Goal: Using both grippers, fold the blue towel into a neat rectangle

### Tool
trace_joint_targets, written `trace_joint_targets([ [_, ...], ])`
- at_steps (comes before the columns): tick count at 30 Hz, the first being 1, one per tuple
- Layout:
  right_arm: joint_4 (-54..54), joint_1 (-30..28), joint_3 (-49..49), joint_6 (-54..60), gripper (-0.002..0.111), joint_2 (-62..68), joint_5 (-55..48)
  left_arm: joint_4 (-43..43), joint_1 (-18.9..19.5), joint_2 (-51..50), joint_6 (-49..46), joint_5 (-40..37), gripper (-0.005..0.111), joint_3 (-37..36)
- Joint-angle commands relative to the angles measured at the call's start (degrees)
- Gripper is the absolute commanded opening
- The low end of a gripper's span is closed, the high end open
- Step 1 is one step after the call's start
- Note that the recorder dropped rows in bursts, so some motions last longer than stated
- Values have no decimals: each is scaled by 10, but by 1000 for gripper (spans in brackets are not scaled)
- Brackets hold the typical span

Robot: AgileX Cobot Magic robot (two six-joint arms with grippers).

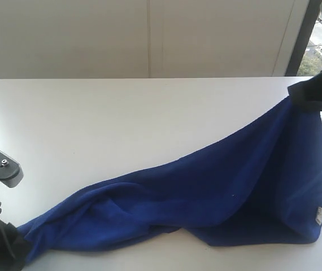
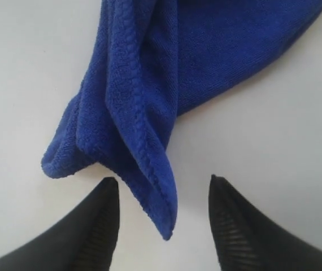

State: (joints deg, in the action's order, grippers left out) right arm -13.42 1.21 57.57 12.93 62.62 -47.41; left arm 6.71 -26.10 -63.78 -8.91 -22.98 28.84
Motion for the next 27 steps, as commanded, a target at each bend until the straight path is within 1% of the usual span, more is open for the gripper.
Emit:
trace_joint_targets([
  [1, -2, 0, -4, 3, 0, -2, 8, 10, -5, 3, -18, 0, 53, -4],
  [8, -2, 0, -4, 3, 0, -2, 8, 20, -5, 3, -18, 23, 53, -42],
  [15, -2, 0, -4, 3, 0, -2, 8, 63, -5, 3, -64, 44, 53, -42],
  [19, -1, 0, -4, 3, 0, -2, 7, 64, -5, 2, -65, 53, 53, -42],
  [27, -1, 0, -4, 3, 0, -2, 7, 65, -5, -52, -79, 67, 53, -42],
])
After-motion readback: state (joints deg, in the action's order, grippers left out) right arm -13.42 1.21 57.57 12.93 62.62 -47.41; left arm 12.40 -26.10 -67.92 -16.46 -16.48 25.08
